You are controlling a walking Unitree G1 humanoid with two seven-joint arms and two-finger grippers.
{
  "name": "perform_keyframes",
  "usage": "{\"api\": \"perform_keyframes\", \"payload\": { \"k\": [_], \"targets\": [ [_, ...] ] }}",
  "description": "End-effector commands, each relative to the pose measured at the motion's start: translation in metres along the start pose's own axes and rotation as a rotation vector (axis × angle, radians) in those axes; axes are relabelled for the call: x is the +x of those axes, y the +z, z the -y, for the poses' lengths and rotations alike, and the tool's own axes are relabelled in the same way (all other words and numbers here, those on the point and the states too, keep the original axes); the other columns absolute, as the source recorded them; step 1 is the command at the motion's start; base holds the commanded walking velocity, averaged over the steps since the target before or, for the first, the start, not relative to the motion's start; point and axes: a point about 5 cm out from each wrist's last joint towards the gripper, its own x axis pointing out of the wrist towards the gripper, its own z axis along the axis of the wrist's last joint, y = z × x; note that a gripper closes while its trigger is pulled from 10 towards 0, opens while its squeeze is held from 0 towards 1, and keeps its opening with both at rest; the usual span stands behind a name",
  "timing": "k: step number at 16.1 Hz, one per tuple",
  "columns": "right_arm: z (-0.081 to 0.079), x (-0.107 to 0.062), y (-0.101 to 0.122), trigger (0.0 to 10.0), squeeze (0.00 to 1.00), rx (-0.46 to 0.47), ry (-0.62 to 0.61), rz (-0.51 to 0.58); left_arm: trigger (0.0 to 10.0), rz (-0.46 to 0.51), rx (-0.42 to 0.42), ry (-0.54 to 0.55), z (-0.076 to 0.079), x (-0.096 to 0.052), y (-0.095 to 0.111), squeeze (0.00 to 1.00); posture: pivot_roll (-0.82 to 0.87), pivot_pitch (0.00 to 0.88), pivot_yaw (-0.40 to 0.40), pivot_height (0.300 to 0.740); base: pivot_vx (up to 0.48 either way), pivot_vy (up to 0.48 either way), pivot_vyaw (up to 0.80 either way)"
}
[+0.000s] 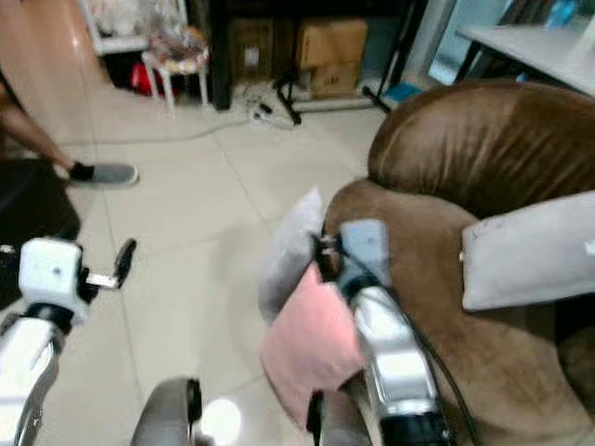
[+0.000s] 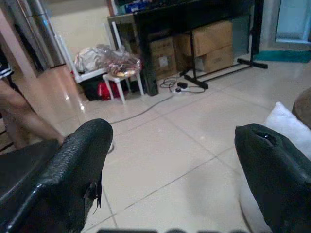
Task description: Move the pillow to the sofa from floor
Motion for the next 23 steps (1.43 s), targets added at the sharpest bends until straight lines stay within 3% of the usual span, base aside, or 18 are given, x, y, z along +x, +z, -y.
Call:
{"api": "perform_keyframes", "payload": {
  "k": [1,10,14,17,20,23],
  "targets": [
    [0.017,-0.001,-0.002,10.0,1.00,-0.009,-0.060,-0.018,10.0,0.011,-0.014,-0.039,0.009,0.002,0.002,1.00,0.03,0.000,-0.069,0.598,0.319,0.000,0.00],
    [0.014,-0.004,-0.003,10.0,1.00,0.026,-0.037,-0.016,10.0,0.009,0.008,-0.046,0.012,0.004,0.001,1.00,0.02,0.000,-0.060,0.592,0.205,0.000,0.00],
    [0.014,-0.004,-0.008,10.0,1.00,0.026,-0.031,-0.047,10.0,-0.006,0.030,-0.108,0.018,0.006,-0.001,1.00,0.02,0.000,-0.056,0.558,0.000,0.000,0.00],
    [0.023,0.007,-0.023,10.0,1.00,0.014,-0.056,-0.129,10.0,-0.057,0.077,-0.223,0.027,0.007,-0.012,1.00,0.01,0.000,-0.041,0.527,0.000,0.000,0.00],
    [0.027,0.016,-0.030,10.0,1.00,-0.011,-0.047,-0.168,10.0,-0.059,0.081,-0.243,0.028,0.007,-0.012,1.00,-0.01,0.000,-0.026,0.502,0.000,0.000,0.00],
    [0.027,0.021,-0.042,10.0,1.00,-0.060,-0.021,-0.246,10.0,-0.079,0.071,-0.284,0.031,-0.003,-0.016,1.00,-0.05,0.000,-0.029,0.472,0.000,0.000,0.00]
  ]
}}
